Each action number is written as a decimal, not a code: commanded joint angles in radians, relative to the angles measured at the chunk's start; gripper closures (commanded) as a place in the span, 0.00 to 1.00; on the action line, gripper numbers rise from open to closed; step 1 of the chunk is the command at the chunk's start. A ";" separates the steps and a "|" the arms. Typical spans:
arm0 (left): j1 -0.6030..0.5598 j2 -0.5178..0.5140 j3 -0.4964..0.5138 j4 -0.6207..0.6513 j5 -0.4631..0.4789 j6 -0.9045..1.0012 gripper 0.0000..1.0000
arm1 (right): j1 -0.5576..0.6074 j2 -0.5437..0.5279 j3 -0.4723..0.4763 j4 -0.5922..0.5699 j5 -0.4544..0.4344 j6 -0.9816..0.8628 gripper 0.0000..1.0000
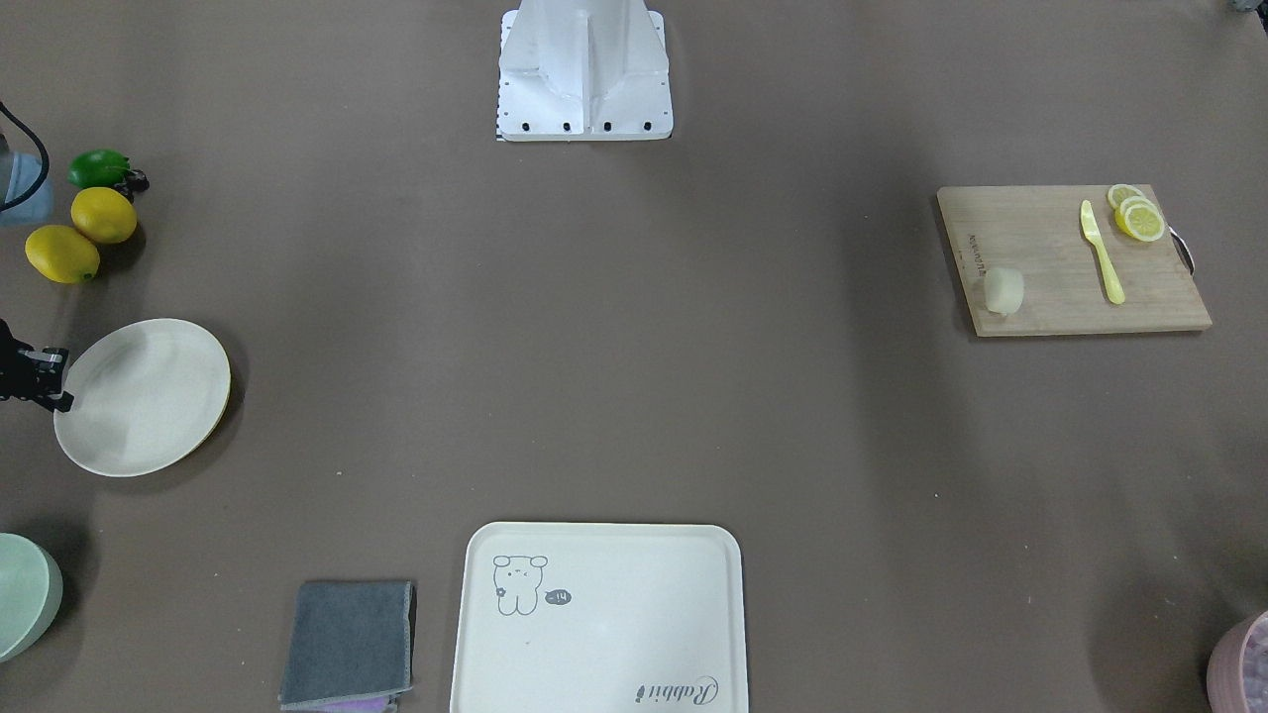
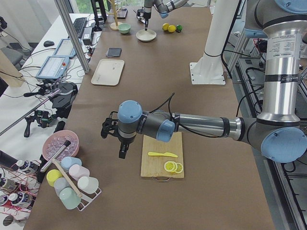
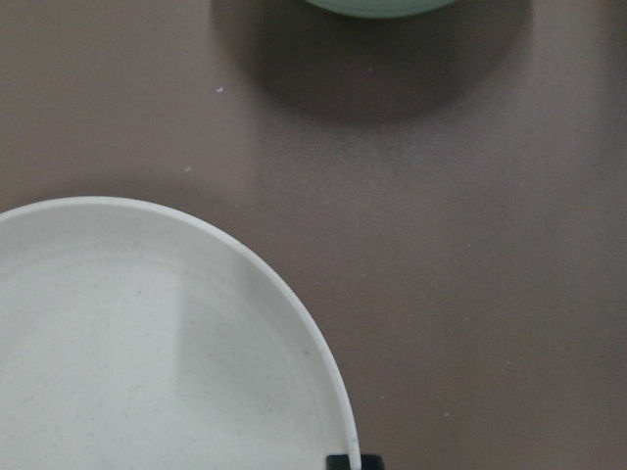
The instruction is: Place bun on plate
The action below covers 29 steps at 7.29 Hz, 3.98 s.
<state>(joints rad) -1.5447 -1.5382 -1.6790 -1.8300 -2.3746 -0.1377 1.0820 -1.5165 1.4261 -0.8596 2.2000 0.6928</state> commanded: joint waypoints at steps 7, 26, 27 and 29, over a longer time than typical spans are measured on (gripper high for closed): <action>-0.002 0.006 -0.001 0.000 0.000 -0.007 0.02 | -0.161 0.191 0.275 -0.009 0.033 0.530 1.00; 0.593 0.213 -0.223 -0.496 0.276 -0.798 0.02 | -0.555 0.539 0.168 -0.355 -0.362 0.760 0.00; 0.651 0.208 -0.211 -0.495 0.323 -0.797 0.02 | -0.529 0.539 0.184 -0.357 -0.329 0.763 0.00; 0.728 0.204 -0.194 -0.495 0.391 -0.784 0.03 | -0.461 0.529 0.215 -0.368 -0.246 0.761 0.00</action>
<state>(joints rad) -0.8696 -1.3312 -1.8844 -2.3254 -2.0314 -0.9272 0.5803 -0.9810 1.6257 -1.2228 1.9059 1.4569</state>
